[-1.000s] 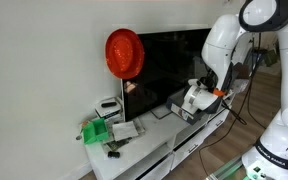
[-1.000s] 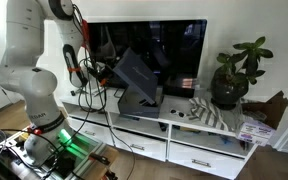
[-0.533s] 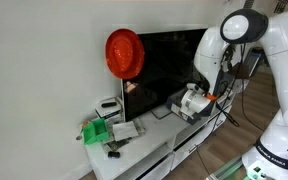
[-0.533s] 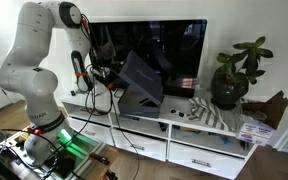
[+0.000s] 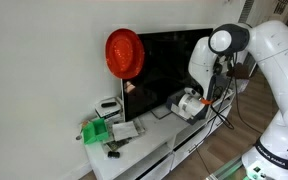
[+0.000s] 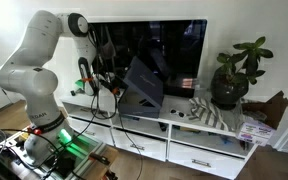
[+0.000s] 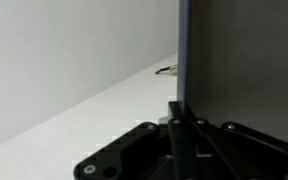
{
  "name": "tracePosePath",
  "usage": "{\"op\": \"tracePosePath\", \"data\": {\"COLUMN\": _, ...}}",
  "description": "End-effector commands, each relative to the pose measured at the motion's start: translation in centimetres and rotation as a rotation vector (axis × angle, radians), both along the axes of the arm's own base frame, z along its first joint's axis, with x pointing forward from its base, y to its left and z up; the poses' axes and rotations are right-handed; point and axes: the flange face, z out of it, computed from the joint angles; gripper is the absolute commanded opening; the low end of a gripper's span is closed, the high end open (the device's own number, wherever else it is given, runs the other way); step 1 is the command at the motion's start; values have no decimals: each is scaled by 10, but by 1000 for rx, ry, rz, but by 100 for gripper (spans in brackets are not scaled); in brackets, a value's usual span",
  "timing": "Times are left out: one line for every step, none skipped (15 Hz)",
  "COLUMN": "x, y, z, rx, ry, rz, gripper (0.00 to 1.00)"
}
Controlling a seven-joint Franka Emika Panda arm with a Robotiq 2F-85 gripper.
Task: Pick up the shoe box lid and cover the shoe box with the shoe box lid firmly
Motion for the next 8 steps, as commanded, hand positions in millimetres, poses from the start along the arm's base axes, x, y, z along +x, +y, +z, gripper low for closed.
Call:
{"op": "tracePosePath", "data": {"x": 13, "y": 1, "z": -19, "rx": 23, "ry": 1, "rz": 21, "gripper": 1}}
{"op": "tracePosePath", "data": {"x": 16, "y": 3, "z": -24, "rx": 31, "ry": 3, "rz": 29, "gripper": 1}}
{"op": "tracePosePath", "data": {"x": 19, "y": 4, "z": -27, "rx": 44, "ry": 5, "rz": 33, "gripper": 1}}
{"op": "tracePosePath", "data": {"x": 21, "y": 4, "z": -31, "rx": 54, "ry": 7, "rz": 37, "gripper": 1}}
{"op": "tracePosePath", "data": {"x": 24, "y": 5, "z": -34, "rx": 68, "ry": 8, "rz": 41, "gripper": 1}}
{"op": "tracePosePath", "data": {"x": 28, "y": 6, "z": -37, "rx": 79, "ry": 7, "rz": 48, "gripper": 1}}
{"op": "tracePosePath", "data": {"x": 31, "y": 7, "z": -39, "rx": 90, "ry": 9, "rz": 50, "gripper": 1}}
{"op": "tracePosePath", "data": {"x": 34, "y": 9, "z": -41, "rx": 108, "ry": 11, "rz": 53, "gripper": 1}}
